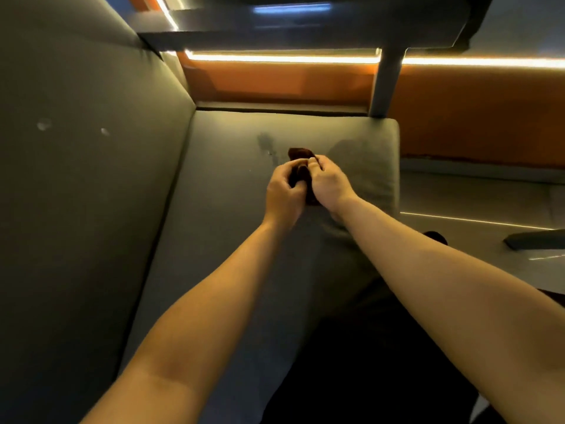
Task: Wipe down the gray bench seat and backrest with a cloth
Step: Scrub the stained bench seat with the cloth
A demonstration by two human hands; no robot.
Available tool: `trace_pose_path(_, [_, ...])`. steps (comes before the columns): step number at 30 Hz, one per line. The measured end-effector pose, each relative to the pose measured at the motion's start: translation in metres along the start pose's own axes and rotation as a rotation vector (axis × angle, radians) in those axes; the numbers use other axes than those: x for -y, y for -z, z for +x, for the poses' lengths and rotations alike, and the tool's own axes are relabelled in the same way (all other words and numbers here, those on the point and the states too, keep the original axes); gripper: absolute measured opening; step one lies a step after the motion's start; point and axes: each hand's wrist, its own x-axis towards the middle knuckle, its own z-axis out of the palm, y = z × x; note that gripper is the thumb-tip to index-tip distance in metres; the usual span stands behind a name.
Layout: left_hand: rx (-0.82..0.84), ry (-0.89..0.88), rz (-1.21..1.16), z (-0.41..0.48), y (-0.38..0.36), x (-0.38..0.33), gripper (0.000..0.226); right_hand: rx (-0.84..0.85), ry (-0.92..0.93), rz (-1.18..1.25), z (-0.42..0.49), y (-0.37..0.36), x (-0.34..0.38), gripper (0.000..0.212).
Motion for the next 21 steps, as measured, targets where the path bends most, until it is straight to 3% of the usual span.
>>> trace_pose_path(3, [-0.261, -0.057, 0.228, 0.015, 0.030, 0.001, 0.037, 0.039, 0.125, -0.435, 0.005, -0.008, -0.005, 0.044])
trace_pose_path(6, [-0.459, -0.050, 0.377, 0.038, 0.055, 0.008, 0.036, -0.071, 0.142, -0.728, 0.010, -0.001, -0.009, 0.049])
trace_pose_path(10, [-0.273, 0.127, 0.401, 0.058, 0.040, 0.011, 0.059, -0.099, 0.103, -0.794, 0.020, 0.014, -0.032, 0.050])
trace_pose_path(12, [-0.211, 0.068, 0.479, 0.064, 0.022, 0.011, 0.064, -0.121, 0.155, -0.817, 0.023, 0.020, -0.039, 0.049])
trace_pose_path(16, [-0.169, -0.169, 0.648, 0.078, -0.017, 0.010, 0.049, -0.202, 0.211, -0.836, 0.031, 0.035, -0.039, 0.051])
trace_pose_path(21, [-0.160, -0.253, 0.567, 0.079, -0.054, -0.002, 0.030, -0.201, 0.155, -0.795, 0.041, 0.053, -0.031, 0.048])
